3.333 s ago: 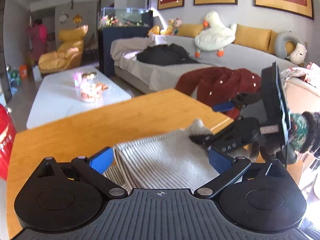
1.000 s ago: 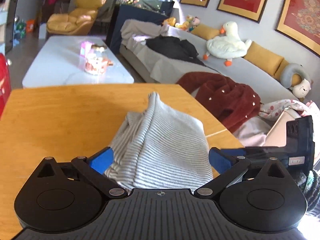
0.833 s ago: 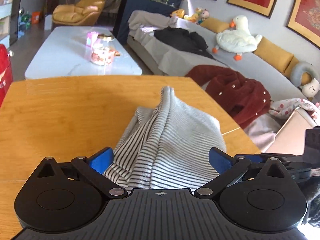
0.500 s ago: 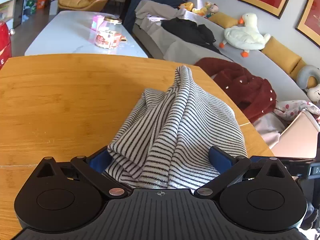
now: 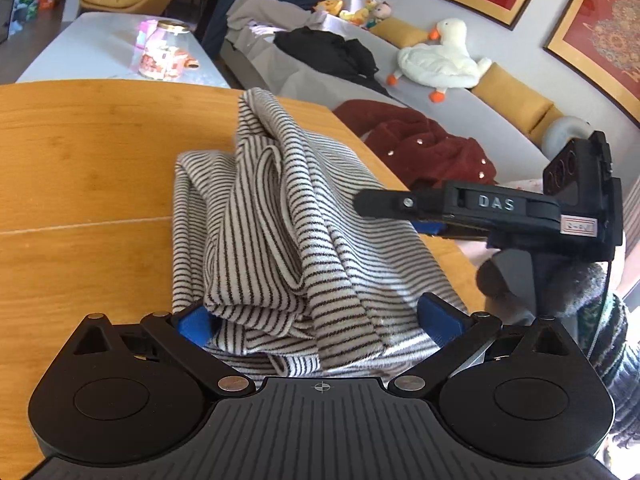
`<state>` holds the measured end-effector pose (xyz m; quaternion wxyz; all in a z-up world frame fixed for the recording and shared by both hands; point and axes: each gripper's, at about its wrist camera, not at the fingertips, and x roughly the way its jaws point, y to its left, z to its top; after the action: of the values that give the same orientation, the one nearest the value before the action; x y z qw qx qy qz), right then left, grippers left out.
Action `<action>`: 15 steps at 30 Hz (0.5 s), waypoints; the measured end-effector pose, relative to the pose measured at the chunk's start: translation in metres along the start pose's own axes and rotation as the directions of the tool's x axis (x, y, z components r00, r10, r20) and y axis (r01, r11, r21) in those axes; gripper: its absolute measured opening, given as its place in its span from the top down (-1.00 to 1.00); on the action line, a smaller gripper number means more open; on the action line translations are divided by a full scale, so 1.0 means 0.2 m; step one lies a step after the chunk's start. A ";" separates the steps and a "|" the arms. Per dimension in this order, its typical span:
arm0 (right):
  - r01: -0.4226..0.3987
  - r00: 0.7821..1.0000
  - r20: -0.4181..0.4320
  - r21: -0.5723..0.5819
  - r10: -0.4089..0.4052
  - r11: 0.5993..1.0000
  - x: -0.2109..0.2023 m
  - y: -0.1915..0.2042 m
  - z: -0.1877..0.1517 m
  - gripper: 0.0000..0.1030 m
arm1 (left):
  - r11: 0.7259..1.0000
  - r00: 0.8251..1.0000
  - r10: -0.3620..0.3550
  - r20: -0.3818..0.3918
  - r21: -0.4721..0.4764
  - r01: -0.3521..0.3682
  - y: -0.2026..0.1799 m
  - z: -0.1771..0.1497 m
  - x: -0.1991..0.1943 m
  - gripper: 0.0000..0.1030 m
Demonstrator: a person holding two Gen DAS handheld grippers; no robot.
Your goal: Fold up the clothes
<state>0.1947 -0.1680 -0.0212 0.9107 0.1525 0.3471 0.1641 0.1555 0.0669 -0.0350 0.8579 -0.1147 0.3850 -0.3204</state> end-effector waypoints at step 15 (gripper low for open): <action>0.024 1.000 0.010 -0.244 -0.022 0.969 -0.07 0.06 -0.10 -0.51 | 0.999 0.998 -0.024 0.054 0.022 0.023 -0.04 0.01 -0.14 -1.00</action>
<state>0.1686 -0.1588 -0.0221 0.9256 0.0358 0.3229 0.1944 0.1398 0.0779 -0.0131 0.8652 -0.1186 0.3569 -0.3315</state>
